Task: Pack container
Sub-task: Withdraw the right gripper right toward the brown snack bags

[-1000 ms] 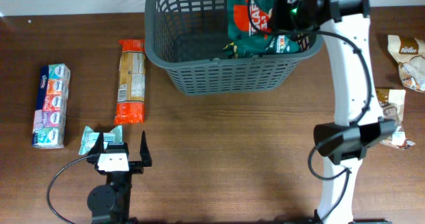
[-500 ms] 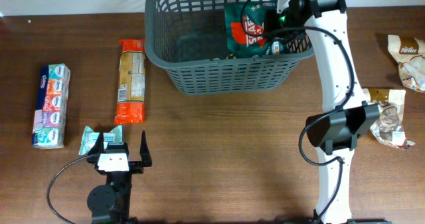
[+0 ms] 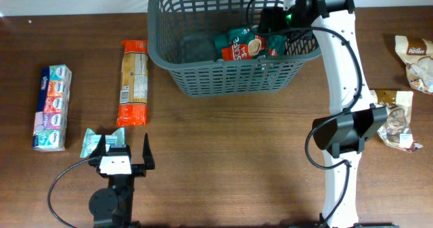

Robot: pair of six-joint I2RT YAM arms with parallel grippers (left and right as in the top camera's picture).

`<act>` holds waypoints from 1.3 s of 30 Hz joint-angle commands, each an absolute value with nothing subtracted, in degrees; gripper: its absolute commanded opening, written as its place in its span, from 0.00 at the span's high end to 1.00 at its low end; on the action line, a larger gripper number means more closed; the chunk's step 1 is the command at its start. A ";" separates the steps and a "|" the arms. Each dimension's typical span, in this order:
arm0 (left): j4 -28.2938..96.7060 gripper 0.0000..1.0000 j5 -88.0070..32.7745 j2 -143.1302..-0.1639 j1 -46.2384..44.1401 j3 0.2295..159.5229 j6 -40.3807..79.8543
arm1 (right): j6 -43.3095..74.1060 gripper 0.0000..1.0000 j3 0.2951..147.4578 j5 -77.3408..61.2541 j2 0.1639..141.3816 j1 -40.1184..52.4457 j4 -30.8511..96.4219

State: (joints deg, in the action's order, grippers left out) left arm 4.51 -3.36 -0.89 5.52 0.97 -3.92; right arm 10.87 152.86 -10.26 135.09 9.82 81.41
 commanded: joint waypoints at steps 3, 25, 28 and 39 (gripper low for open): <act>4.38 0.01 -2.96 -0.36 5.23 0.47 -4.82 | 10.72 0.01 160.48 -6.55 132.94 8.71 80.09; 4.38 0.01 -2.96 -0.36 5.26 0.47 -4.82 | 17.67 0.01 178.60 25.80 128.40 -21.93 92.49; 4.38 0.01 -2.98 -0.36 5.26 0.47 -4.82 | 17.69 0.01 178.60 25.67 128.40 -26.89 93.65; 4.38 0.01 -2.96 -0.36 5.23 0.47 -4.82 | 16.36 0.01 177.80 17.19 130.67 -33.04 95.61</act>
